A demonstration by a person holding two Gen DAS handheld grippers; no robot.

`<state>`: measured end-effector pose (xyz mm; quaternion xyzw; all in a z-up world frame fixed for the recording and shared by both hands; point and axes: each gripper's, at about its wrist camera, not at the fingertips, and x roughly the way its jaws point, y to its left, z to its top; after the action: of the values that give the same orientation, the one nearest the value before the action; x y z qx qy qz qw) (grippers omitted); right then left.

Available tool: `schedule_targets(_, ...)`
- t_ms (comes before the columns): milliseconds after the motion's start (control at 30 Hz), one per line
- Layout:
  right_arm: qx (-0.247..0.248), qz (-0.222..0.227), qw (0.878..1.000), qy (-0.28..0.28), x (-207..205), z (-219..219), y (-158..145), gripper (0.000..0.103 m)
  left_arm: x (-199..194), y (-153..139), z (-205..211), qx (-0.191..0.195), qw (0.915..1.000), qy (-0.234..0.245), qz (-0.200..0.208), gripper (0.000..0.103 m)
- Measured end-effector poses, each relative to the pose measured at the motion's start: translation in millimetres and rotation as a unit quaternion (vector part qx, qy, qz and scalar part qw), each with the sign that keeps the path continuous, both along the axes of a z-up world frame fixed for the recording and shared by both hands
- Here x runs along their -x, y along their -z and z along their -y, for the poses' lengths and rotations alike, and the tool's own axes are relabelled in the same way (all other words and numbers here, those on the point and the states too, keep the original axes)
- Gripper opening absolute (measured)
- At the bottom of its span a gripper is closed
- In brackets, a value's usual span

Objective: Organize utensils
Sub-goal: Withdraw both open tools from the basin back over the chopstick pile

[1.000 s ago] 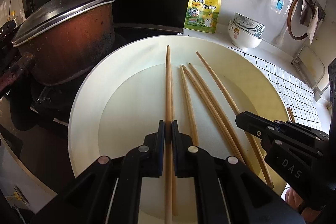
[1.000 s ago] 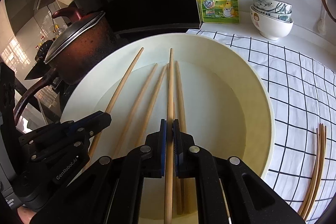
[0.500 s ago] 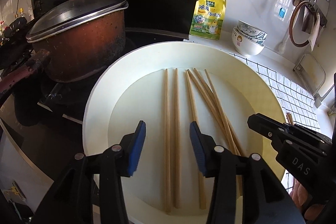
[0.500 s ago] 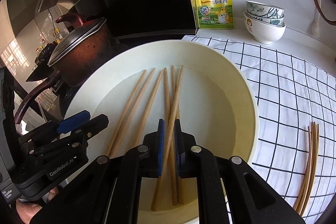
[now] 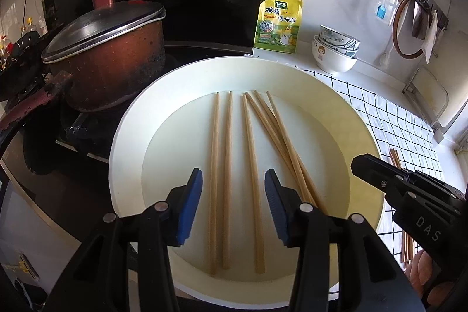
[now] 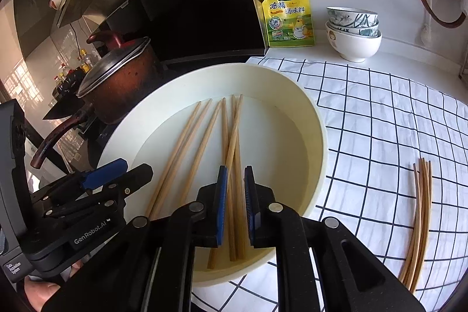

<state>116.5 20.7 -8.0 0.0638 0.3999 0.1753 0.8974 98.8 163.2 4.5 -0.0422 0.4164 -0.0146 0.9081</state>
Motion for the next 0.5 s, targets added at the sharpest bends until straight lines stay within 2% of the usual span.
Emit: schedule_targets(500, -0.011, 0.017, 0.999, 0.026, 23, 44, -8, 0.014, 14, -4, 42, 0.004, 0.9997, 0.024, 0.0, 0.048)
